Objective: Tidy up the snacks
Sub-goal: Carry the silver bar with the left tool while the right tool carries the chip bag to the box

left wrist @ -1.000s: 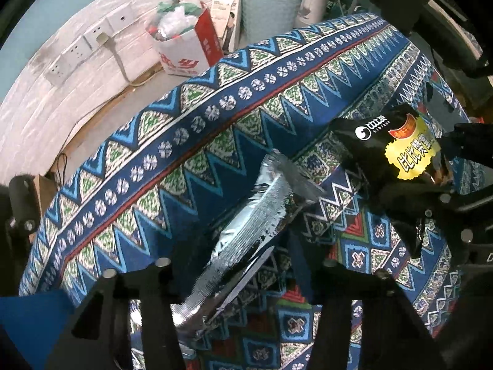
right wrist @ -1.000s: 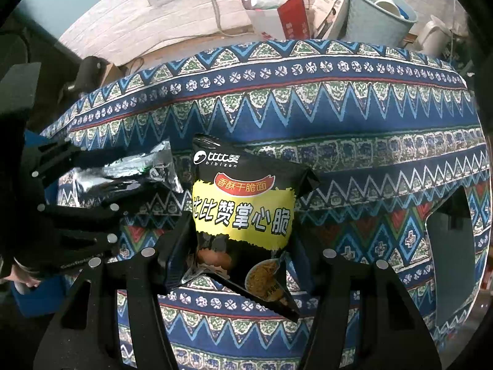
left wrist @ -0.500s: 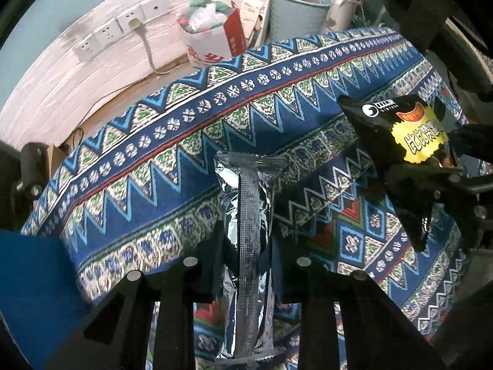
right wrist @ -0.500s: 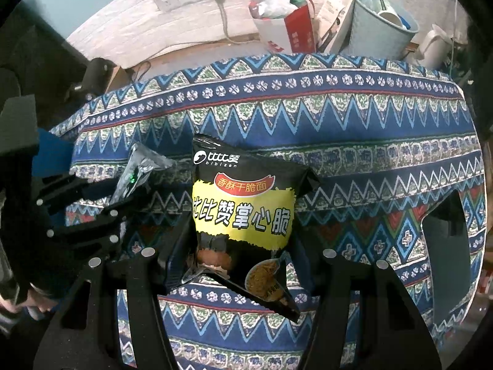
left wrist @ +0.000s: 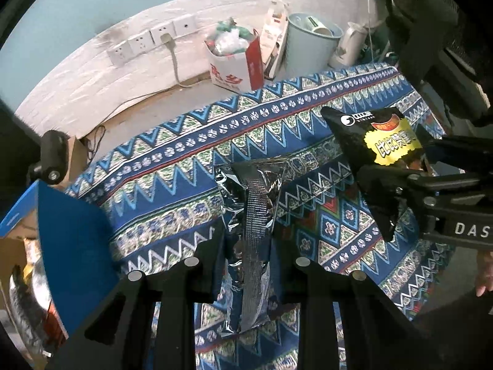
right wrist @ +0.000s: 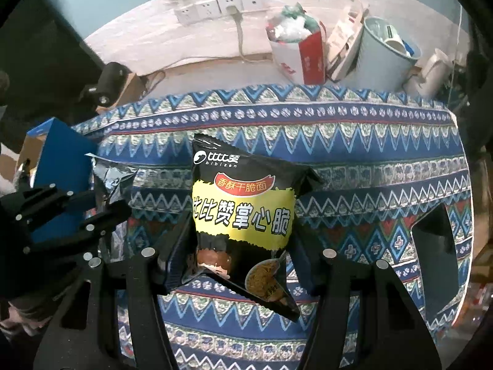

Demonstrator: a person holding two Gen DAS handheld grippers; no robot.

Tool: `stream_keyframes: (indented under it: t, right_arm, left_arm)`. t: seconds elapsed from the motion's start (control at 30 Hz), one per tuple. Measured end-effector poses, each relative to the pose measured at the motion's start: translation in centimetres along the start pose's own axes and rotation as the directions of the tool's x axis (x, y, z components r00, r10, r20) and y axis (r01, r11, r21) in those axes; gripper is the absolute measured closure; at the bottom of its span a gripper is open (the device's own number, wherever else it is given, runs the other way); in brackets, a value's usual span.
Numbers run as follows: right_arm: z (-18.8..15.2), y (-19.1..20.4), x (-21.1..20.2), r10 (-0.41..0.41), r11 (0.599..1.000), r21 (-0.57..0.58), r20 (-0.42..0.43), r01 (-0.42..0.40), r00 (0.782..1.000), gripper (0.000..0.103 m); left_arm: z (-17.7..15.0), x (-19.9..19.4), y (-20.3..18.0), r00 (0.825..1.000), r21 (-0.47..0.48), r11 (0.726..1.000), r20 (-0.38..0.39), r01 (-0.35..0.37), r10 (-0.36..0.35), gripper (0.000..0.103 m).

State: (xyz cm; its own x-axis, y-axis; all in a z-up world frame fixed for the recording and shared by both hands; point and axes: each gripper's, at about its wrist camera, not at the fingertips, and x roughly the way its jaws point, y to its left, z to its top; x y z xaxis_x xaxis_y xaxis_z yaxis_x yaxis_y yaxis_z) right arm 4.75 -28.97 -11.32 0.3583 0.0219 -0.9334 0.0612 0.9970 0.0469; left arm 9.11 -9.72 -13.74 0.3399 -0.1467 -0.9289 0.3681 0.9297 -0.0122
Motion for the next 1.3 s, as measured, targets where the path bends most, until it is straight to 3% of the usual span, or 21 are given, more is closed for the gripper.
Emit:
stream_keyframes:
  t: [0.47,0.6,0.77,1.3]
  right_arm:
    - [-0.3,5.5,-3.9,0.045,0.995,-0.090,0.072,-0.038,0.996,0.044]
    - [-0.4,7.0,-4.9,0.060,0.992,-0.115,0.094,-0.049,0.994,0.044]
    - [-0.4,8.7,-6.1,0.081,0.988,-0.137,0.114,-0.065,0.990,0.044]
    - [1.3,16.9,-7.0,0.154,0.965,-0.236,0.137,-0.119,0.979,0.044]
  left_arm:
    - [-2.6,-7.8,1.5,0.993,-0.059,0.998,0.114,-0.034,0.040,0.078]
    - [-3.5,-9.4,2.4,0.984,-0.074,0.993,0.150,-0.091,0.102,0.078]
    - [-4.1,-11.2,4.4,0.984,-0.135,0.989,0.155,-0.066,0.087,0.078]
    - [-7.1,-17.5,11.4,0.959,-0.256,0.965,0.254,-0.063,0.130,0.078]
